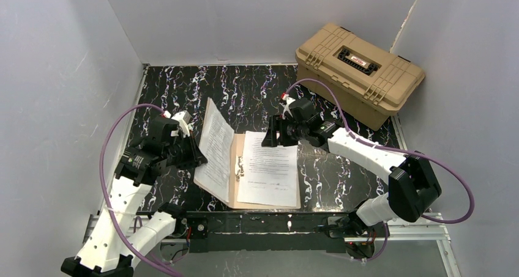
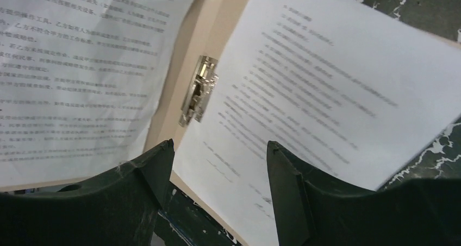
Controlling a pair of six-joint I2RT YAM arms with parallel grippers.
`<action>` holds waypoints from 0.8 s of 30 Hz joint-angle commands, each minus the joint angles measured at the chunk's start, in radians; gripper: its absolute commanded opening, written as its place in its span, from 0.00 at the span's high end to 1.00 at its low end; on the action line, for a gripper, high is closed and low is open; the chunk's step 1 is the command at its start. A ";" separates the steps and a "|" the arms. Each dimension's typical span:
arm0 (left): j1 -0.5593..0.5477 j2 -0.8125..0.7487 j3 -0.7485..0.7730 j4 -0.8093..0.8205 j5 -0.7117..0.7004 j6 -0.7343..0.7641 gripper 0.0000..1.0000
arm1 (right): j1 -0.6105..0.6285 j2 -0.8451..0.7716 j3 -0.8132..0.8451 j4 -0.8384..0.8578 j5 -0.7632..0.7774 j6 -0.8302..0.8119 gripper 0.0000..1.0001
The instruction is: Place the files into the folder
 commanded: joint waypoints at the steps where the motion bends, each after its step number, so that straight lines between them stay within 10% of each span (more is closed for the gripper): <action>1: 0.007 -0.009 0.002 -0.009 0.000 0.015 1.00 | 0.003 0.001 0.027 0.070 -0.003 0.029 0.29; 12: 0.008 0.012 0.053 -0.049 -0.047 0.045 1.00 | 0.001 -0.028 0.008 -0.149 0.359 -0.056 0.23; 24: 0.007 0.047 0.076 -0.058 -0.037 0.065 1.00 | 0.001 -0.106 -0.244 -0.071 0.333 0.028 0.18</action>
